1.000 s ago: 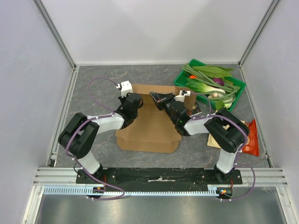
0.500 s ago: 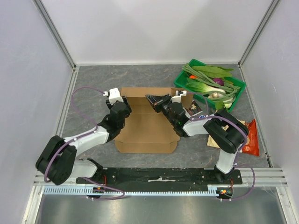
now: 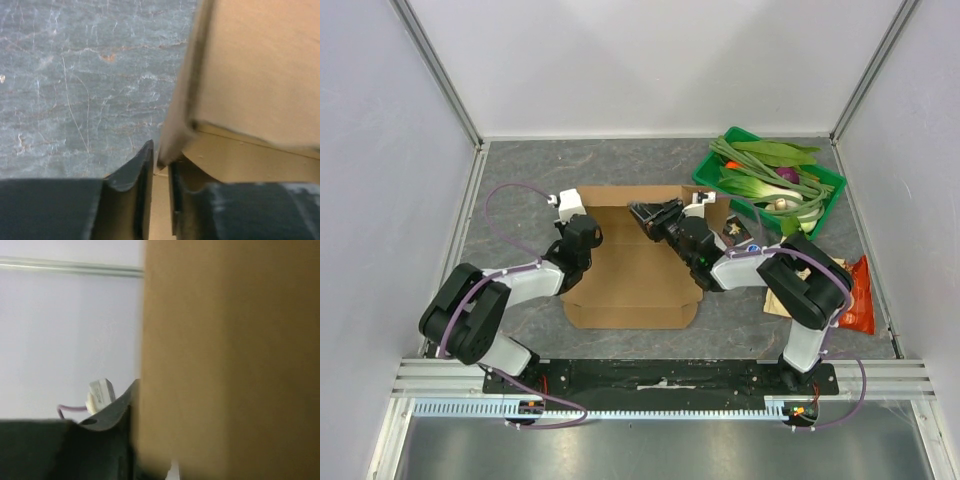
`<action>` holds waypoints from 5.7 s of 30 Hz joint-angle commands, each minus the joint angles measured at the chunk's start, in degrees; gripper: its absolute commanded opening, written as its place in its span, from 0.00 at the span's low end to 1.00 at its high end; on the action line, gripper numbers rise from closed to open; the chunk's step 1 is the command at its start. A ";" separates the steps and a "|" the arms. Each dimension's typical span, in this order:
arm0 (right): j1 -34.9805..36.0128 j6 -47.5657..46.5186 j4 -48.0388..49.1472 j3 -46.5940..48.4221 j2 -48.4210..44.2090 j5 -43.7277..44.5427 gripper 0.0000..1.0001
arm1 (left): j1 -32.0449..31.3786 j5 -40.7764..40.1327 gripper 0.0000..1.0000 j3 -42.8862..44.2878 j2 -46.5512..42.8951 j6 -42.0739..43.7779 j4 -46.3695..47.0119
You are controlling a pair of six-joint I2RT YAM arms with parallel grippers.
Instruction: Fold the paper box
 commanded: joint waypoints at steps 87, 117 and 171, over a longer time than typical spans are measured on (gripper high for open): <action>-11.95 -74.87 -54.67 9.35 -22.06 -12.11 0.55 | 4.22 -6.75 0.02 -1.33 -13.74 -5.42 -12.09; -12.37 -57.57 -24.86 12.34 8.62 -3.31 0.51 | 4.40 -6.93 0.02 -0.63 -11.89 -6.57 -13.94; -4.81 -60.11 -23.00 12.76 14.35 -12.71 0.64 | 4.40 -6.49 0.02 -2.03 -13.30 -7.45 -14.47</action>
